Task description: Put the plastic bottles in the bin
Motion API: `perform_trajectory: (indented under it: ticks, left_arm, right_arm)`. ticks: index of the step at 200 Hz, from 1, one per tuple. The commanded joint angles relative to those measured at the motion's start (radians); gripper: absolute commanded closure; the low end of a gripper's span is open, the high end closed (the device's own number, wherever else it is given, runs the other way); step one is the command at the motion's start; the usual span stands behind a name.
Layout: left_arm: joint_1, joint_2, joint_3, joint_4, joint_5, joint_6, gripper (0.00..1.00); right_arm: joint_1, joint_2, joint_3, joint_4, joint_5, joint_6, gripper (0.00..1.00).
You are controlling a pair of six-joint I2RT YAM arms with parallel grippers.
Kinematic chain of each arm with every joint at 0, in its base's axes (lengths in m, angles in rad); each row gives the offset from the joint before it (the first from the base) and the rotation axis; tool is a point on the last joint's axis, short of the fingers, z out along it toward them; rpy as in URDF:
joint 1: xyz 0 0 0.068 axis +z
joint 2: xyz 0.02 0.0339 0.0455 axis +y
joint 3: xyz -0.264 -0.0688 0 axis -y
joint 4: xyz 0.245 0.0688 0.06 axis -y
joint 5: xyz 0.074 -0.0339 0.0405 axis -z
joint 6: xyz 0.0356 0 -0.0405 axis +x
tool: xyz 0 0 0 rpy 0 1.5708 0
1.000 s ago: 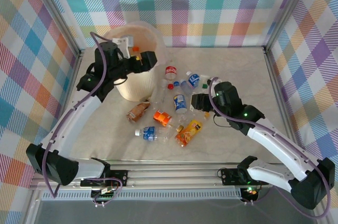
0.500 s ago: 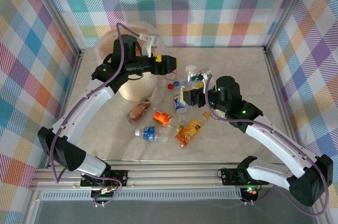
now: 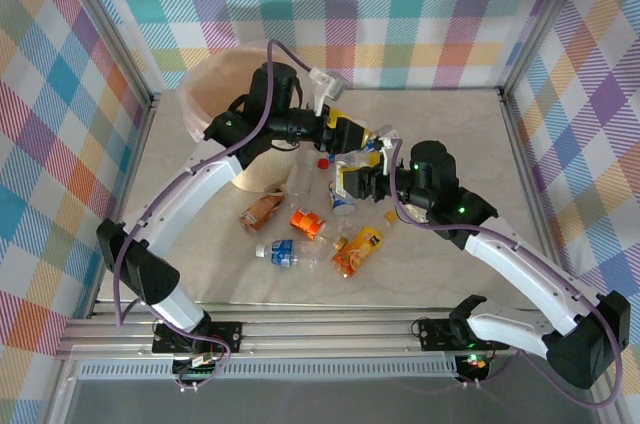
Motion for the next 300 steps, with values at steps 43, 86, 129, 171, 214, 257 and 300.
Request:
perform_trajectory:
  ticks: [43, 86, 129, 171, 214, 257, 300]
  left_arm:
    - [-0.02, 0.035, 0.036, -0.044, 0.04, 0.031, 0.5]
    - [-0.02, 0.015, 0.019, -0.055, 0.013, 0.043, 0.77]
    - [-0.018, -0.034, -0.01, -0.054, -0.091, 0.063, 0.87]
    - [0.01, -0.081, -0.024, -0.05, -0.224, 0.071, 0.94]
    - [0.08, -0.123, 0.009, -0.043, -0.32, 0.073, 0.98]
    - [0.173, -0.143, 0.087, -0.013, -0.405, 0.06, 0.99]
    - [0.264, -0.103, 0.239, -0.03, -0.482, 0.101, 0.98]
  right_arm:
    - [-0.004, 0.001, 0.032, 0.068, -0.025, -0.001, 0.42]
    - [-0.004, 0.002, 0.029, 0.067, -0.011, 0.002, 0.4]
    - [-0.003, 0.0, 0.036, 0.024, 0.027, 0.013, 0.13]
    - [-0.003, -0.044, 0.032, -0.038, 0.068, 0.04, 0.0]
    - [-0.003, -0.11, 0.045, -0.138, 0.112, 0.093, 0.0]
    - [-0.003, -0.155, 0.078, -0.28, 0.246, 0.196, 0.0]
    - [-0.003, -0.118, 0.124, -0.474, 0.457, 0.344, 0.0]
